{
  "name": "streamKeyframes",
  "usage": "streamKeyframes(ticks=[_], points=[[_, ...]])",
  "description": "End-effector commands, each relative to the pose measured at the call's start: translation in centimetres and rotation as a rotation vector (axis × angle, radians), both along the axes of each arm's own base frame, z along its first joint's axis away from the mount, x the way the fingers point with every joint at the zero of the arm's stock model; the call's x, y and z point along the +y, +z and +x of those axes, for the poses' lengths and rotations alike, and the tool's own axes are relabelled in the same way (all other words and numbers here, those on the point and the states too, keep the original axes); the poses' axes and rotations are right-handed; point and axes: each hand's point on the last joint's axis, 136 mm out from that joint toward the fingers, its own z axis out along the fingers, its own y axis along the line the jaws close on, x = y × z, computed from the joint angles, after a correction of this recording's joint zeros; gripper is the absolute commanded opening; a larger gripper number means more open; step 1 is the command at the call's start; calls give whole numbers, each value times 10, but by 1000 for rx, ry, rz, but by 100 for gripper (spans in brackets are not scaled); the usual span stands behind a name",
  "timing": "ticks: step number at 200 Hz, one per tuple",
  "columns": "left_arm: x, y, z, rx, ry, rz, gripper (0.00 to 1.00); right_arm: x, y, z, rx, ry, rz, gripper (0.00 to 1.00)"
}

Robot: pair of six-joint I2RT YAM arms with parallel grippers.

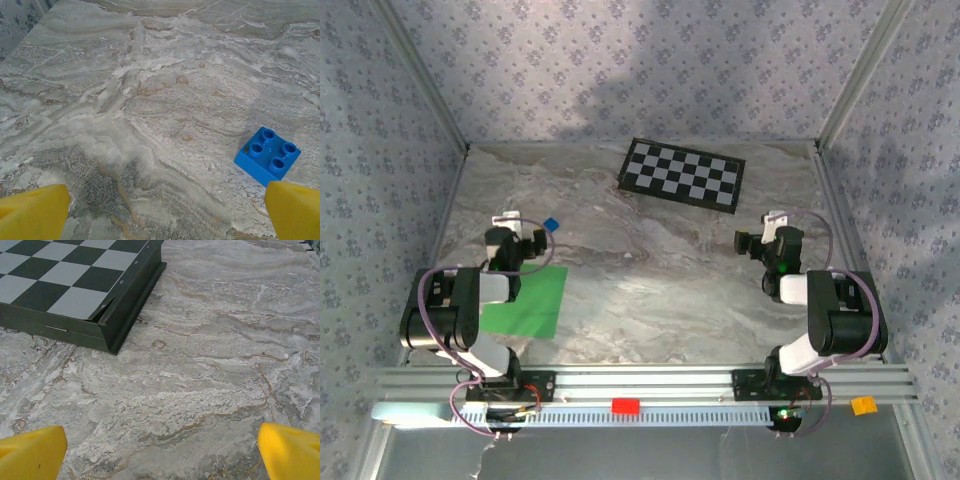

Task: Fold a paper plane with a square sheet of paper (pick it up from the middle)
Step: Move the square sheet of paper to the center of the table.

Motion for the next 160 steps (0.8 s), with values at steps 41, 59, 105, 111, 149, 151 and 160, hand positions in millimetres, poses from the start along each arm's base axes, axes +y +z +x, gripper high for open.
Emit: streamKeyframes(ticks=[41,59,105,111,149,151,160], points=[[-1,15,9,-46,-16,-1,100,0,8,6,-30,11,-5,100],[-1,15,9,-46,-17,0,100,0,8,7,-31,11,-5,100],[-1,15,9,-48,-18,-2,100,-8,8,7,-27,-34,-7,100],[-1,15,9,-47,-18,-4,100,-8,8,7,-27,-35,-8,100],[0,14,9,-45,-19,-7,100,-7,8,7,-27,-34,-11,100],[0,14,9,-44,-19,-7,100,-8,8,7,-27,-36,-11,100],[0,15,9,-47,-19,-7,100,-8,8,7,-27,-37,-11,100]])
